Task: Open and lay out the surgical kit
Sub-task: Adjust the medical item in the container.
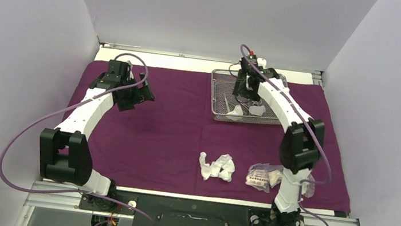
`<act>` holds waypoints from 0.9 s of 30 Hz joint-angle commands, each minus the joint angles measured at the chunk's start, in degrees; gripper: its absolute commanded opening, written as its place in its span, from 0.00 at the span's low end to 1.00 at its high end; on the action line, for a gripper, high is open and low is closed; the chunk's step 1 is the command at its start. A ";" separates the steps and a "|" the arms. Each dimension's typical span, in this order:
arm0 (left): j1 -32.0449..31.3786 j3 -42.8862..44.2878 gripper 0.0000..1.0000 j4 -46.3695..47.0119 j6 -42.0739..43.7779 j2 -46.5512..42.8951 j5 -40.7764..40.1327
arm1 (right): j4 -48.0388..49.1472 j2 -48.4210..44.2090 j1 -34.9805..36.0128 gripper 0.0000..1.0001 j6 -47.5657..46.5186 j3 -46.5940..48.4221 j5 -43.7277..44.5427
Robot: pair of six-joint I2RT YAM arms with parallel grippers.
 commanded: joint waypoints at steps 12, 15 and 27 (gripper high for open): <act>0.23 2.67 0.96 0.68 -1.48 1.92 -2.92 | -8.36 19.57 -2.05 0.52 -3.39 12.14 -4.38; 0.24 3.10 0.96 0.64 -1.40 2.73 -2.95 | -7.12 19.38 -2.52 0.47 -3.26 9.95 -5.41; 0.41 4.44 0.96 0.60 -0.79 4.10 -2.77 | -4.73 16.41 -3.01 0.05 -2.82 9.51 -4.10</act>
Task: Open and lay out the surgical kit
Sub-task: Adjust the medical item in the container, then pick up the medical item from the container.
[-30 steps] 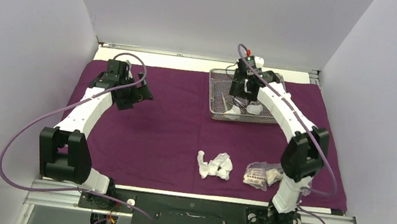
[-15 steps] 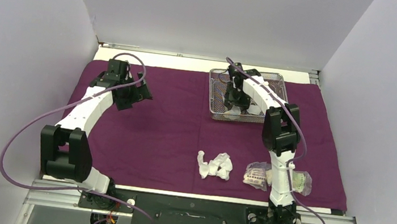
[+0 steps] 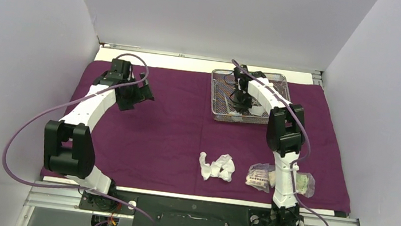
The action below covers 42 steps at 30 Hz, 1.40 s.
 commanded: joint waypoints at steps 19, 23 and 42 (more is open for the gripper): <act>0.39 3.15 0.96 0.94 0.68 0.39 0.35 | 3.90 -8.17 -8.58 0.06 -1.95 -3.03 9.91; 0.39 3.21 0.96 0.81 0.67 0.45 0.29 | 5.53 -7.09 -9.88 0.10 -2.98 -3.44 8.86; 0.39 3.57 0.96 0.65 0.60 0.97 0.12 | 8.11 -3.79 -11.52 0.55 -5.34 -5.45 2.30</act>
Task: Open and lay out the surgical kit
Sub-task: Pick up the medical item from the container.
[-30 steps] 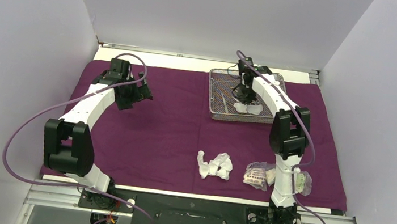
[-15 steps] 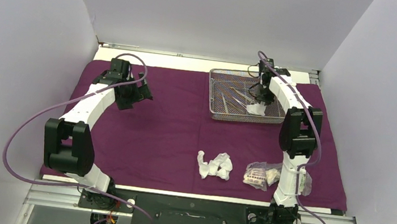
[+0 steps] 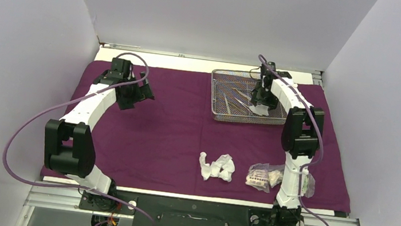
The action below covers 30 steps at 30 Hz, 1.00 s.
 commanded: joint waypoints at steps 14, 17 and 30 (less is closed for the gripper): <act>0.45 2.36 0.96 0.57 0.78 0.03 -0.24 | 3.80 1.92 -0.58 0.26 -2.00 -2.01 1.49; 0.47 2.50 0.96 0.51 0.76 -0.06 -0.17 | 3.16 -0.31 -0.58 0.19 -2.10 -1.17 3.00; 0.46 2.93 0.96 0.66 0.69 -0.35 0.26 | 2.78 -11.64 -0.36 0.05 -2.09 -0.01 -0.19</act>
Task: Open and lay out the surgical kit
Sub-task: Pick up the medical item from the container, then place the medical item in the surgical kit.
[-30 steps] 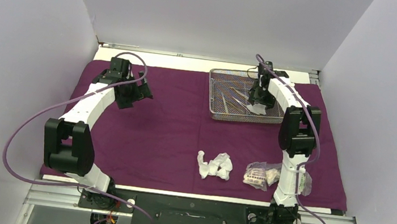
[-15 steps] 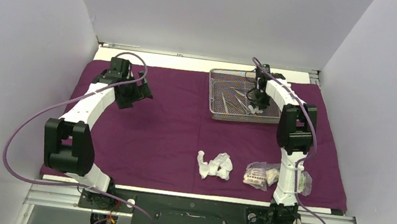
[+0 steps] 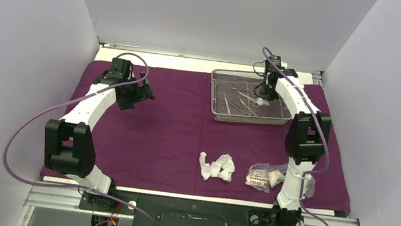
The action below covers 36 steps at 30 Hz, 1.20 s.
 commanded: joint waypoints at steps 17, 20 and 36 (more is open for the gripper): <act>0.39 -8.30 0.96 1.47 0.73 -9.93 1.96 | 1.27 -26.67 32.62 0.05 15.58 -18.65 -2.45; 0.44 -11.03 0.96 1.83 1.13 -12.35 2.21 | 1.33 -27.11 39.79 0.05 19.55 -22.91 -2.36; 0.48 -16.39 0.96 2.62 0.93 -17.58 4.39 | 1.73 -20.43 54.75 0.06 26.53 -30.46 -4.48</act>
